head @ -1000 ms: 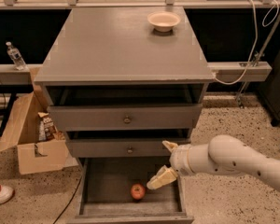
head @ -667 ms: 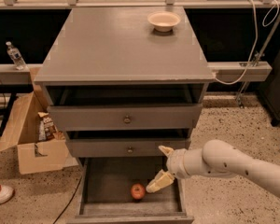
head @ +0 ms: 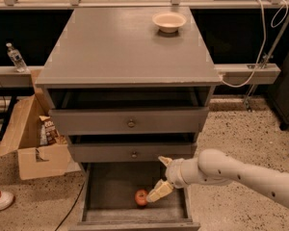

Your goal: Pick apple from bottom drawer and place on counter

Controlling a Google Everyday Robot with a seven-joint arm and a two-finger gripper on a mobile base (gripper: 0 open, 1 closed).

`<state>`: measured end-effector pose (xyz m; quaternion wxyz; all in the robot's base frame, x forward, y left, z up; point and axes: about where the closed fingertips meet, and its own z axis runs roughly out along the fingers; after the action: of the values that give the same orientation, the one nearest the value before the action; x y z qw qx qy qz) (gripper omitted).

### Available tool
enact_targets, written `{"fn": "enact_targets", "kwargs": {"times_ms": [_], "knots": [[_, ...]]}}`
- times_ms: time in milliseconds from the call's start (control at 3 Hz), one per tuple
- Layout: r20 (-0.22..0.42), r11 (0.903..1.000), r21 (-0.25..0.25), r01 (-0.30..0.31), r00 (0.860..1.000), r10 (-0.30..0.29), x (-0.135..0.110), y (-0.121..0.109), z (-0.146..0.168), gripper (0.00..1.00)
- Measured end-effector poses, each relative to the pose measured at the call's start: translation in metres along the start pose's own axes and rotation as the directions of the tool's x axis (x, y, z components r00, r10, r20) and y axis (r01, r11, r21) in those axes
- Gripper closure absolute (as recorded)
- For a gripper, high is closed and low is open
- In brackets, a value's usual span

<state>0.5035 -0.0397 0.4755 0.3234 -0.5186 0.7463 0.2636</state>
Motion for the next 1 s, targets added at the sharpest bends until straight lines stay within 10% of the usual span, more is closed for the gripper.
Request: {"fn": "enact_targets", "kwargs": {"times_ms": [1000], "knots": [[-0.017, 0.9903, 0.057, -0.127, 0.992, 0.128, 0.139, -0.031, 0.135, 0.0]]}}
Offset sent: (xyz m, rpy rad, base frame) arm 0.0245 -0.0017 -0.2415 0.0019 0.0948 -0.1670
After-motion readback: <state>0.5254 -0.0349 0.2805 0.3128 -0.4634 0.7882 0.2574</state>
